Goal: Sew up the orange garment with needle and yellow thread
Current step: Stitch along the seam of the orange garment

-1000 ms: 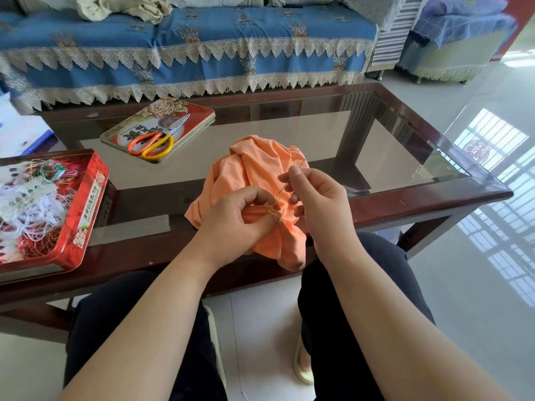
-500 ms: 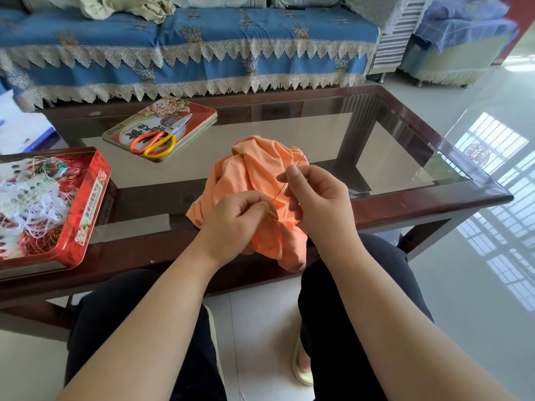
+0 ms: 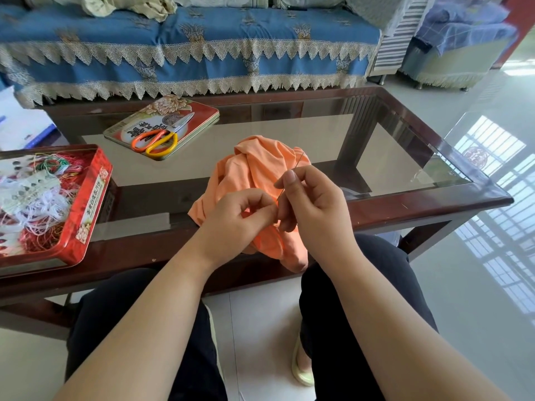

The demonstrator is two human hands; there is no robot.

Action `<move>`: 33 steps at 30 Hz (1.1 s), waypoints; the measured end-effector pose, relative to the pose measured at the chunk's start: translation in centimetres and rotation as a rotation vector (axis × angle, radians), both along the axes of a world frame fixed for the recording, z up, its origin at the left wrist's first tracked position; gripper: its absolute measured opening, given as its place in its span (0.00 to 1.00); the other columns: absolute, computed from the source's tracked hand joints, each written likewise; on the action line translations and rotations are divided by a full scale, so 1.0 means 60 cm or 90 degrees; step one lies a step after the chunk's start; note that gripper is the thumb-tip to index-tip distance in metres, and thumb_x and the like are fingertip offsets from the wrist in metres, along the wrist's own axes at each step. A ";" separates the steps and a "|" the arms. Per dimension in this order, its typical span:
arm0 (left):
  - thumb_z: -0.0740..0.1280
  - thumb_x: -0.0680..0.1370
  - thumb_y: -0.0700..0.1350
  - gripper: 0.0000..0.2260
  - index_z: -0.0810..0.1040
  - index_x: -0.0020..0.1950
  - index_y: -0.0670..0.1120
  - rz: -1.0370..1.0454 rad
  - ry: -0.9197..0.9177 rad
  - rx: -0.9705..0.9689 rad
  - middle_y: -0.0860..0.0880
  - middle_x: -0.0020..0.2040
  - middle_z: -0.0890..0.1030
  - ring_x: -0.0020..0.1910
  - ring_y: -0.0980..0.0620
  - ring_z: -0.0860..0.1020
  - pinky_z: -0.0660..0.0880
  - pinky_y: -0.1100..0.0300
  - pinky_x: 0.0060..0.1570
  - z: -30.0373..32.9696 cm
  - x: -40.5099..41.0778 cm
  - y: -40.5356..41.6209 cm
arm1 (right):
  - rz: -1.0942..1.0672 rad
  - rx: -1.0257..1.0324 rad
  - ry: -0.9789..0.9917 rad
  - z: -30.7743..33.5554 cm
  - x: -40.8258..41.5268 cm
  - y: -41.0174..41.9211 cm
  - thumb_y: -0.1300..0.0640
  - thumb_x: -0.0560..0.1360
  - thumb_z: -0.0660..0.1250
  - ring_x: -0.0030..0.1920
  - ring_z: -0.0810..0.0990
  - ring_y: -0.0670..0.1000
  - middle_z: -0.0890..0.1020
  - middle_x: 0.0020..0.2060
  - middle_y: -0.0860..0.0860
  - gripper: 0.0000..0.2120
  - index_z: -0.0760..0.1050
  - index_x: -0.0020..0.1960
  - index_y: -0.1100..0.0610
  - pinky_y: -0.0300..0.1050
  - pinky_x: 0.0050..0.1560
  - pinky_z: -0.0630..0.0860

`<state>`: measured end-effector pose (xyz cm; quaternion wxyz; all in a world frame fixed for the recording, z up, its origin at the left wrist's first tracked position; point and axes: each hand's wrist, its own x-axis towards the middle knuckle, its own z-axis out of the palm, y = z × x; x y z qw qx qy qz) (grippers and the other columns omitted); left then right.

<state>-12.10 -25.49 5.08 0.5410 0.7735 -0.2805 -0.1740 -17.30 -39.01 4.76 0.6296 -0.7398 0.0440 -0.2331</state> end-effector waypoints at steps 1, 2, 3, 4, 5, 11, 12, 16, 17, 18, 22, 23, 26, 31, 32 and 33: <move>0.62 0.81 0.44 0.09 0.81 0.46 0.45 0.002 -0.009 0.004 0.49 0.41 0.81 0.46 0.49 0.80 0.80 0.44 0.46 -0.001 0.001 0.000 | -0.002 -0.001 -0.002 -0.002 0.000 0.001 0.56 0.81 0.60 0.25 0.75 0.48 0.77 0.26 0.49 0.11 0.74 0.46 0.62 0.38 0.29 0.73; 0.63 0.81 0.45 0.08 0.81 0.46 0.46 0.004 -0.016 0.010 0.50 0.41 0.81 0.46 0.50 0.80 0.80 0.45 0.46 -0.002 0.001 0.000 | -0.004 0.000 -0.006 -0.003 -0.001 0.001 0.56 0.81 0.60 0.25 0.75 0.48 0.77 0.26 0.49 0.11 0.74 0.46 0.62 0.39 0.29 0.73; 0.64 0.80 0.46 0.08 0.81 0.46 0.46 0.008 -0.019 0.014 0.51 0.42 0.82 0.46 0.51 0.80 0.80 0.46 0.46 -0.003 0.001 -0.001 | -0.005 0.000 -0.009 -0.003 -0.002 0.002 0.56 0.81 0.60 0.25 0.75 0.48 0.77 0.26 0.49 0.10 0.74 0.46 0.62 0.39 0.29 0.73; 0.65 0.80 0.46 0.08 0.82 0.46 0.47 0.014 -0.020 0.016 0.51 0.42 0.82 0.46 0.51 0.80 0.80 0.46 0.46 -0.004 0.002 0.000 | -0.008 -0.001 -0.012 -0.003 -0.002 0.001 0.56 0.81 0.60 0.26 0.75 0.48 0.77 0.26 0.49 0.10 0.75 0.46 0.61 0.38 0.30 0.73; 0.66 0.79 0.47 0.07 0.83 0.46 0.48 0.022 -0.017 0.016 0.52 0.42 0.82 0.46 0.51 0.81 0.81 0.46 0.45 -0.005 0.002 0.000 | -0.011 -0.004 -0.015 -0.002 -0.003 0.000 0.56 0.80 0.61 0.26 0.76 0.48 0.77 0.27 0.49 0.10 0.76 0.46 0.60 0.38 0.30 0.74; 0.69 0.75 0.55 0.07 0.81 0.43 0.53 0.091 -0.105 0.063 0.60 0.38 0.80 0.43 0.60 0.77 0.80 0.64 0.38 -0.021 0.009 -0.003 | -0.050 -0.050 -0.039 -0.001 -0.003 -0.006 0.54 0.79 0.63 0.28 0.78 0.47 0.78 0.29 0.47 0.09 0.78 0.46 0.58 0.40 0.32 0.75; 0.68 0.76 0.55 0.06 0.80 0.43 0.54 0.102 -0.123 0.076 0.61 0.38 0.79 0.43 0.61 0.76 0.78 0.67 0.37 -0.023 0.010 -0.004 | -0.055 -0.057 -0.040 -0.001 -0.003 -0.005 0.54 0.79 0.63 0.28 0.78 0.47 0.78 0.29 0.46 0.09 0.78 0.46 0.58 0.40 0.32 0.75; 0.66 0.77 0.53 0.05 0.75 0.43 0.55 0.123 -0.162 0.099 0.55 0.40 0.78 0.42 0.57 0.76 0.76 0.64 0.36 -0.030 0.011 -0.006 | -0.051 -0.062 -0.054 -0.002 -0.003 -0.003 0.55 0.79 0.63 0.30 0.77 0.46 0.78 0.30 0.47 0.10 0.78 0.46 0.61 0.39 0.32 0.74; 0.65 0.78 0.52 0.05 0.74 0.43 0.54 0.125 -0.160 0.094 0.53 0.40 0.78 0.42 0.55 0.77 0.76 0.63 0.37 -0.030 0.010 -0.007 | -0.050 -0.059 -0.057 -0.001 -0.003 -0.002 0.55 0.79 0.63 0.29 0.77 0.45 0.77 0.30 0.47 0.10 0.78 0.46 0.61 0.38 0.32 0.73; 0.65 0.78 0.51 0.05 0.74 0.43 0.53 0.128 -0.156 0.077 0.51 0.40 0.79 0.42 0.55 0.78 0.77 0.62 0.36 -0.029 0.008 -0.008 | -0.049 -0.051 -0.060 0.000 -0.003 -0.002 0.55 0.79 0.63 0.29 0.77 0.45 0.77 0.30 0.47 0.10 0.78 0.45 0.61 0.37 0.32 0.72; 0.68 0.78 0.43 0.06 0.76 0.46 0.40 0.120 -0.126 -0.071 0.51 0.39 0.82 0.41 0.60 0.80 0.78 0.64 0.39 -0.015 -0.003 -0.009 | -0.068 -0.017 -0.061 0.004 0.001 -0.007 0.57 0.80 0.62 0.26 0.76 0.47 0.78 0.27 0.51 0.11 0.78 0.44 0.61 0.37 0.31 0.72; 0.68 0.78 0.42 0.07 0.76 0.46 0.38 0.120 -0.111 -0.094 0.48 0.39 0.82 0.40 0.60 0.81 0.80 0.60 0.39 -0.012 -0.005 -0.010 | -0.072 -0.005 -0.059 0.005 0.003 -0.008 0.57 0.81 0.62 0.25 0.75 0.47 0.77 0.27 0.51 0.11 0.78 0.43 0.61 0.37 0.31 0.72; 0.71 0.75 0.46 0.08 0.76 0.44 0.42 0.131 -0.071 -0.111 0.52 0.37 0.80 0.36 0.57 0.79 0.81 0.51 0.36 -0.008 -0.005 -0.011 | -0.080 0.034 -0.048 0.009 0.006 -0.012 0.58 0.81 0.62 0.25 0.74 0.48 0.77 0.27 0.50 0.12 0.77 0.42 0.63 0.38 0.29 0.72; 0.75 0.72 0.46 0.08 0.79 0.46 0.44 0.152 -0.071 -0.123 0.59 0.35 0.79 0.37 0.64 0.76 0.73 0.70 0.38 -0.011 -0.001 -0.012 | -0.110 0.102 -0.043 0.019 0.016 -0.018 0.59 0.81 0.61 0.25 0.73 0.49 0.76 0.27 0.51 0.12 0.77 0.41 0.62 0.42 0.28 0.72; 0.75 0.72 0.45 0.08 0.79 0.46 0.45 0.156 -0.074 -0.124 0.58 0.37 0.79 0.38 0.64 0.77 0.72 0.72 0.39 -0.011 -0.001 -0.012 | -0.115 0.110 -0.039 0.021 0.020 -0.020 0.59 0.81 0.62 0.26 0.73 0.49 0.77 0.27 0.51 0.12 0.77 0.41 0.62 0.42 0.28 0.72; 0.75 0.72 0.45 0.08 0.79 0.47 0.46 0.160 -0.076 -0.128 0.58 0.38 0.79 0.40 0.65 0.78 0.72 0.73 0.40 -0.012 0.000 -0.013 | -0.120 0.114 -0.035 0.023 0.024 -0.022 0.59 0.81 0.62 0.26 0.74 0.49 0.77 0.28 0.51 0.12 0.77 0.42 0.62 0.42 0.29 0.73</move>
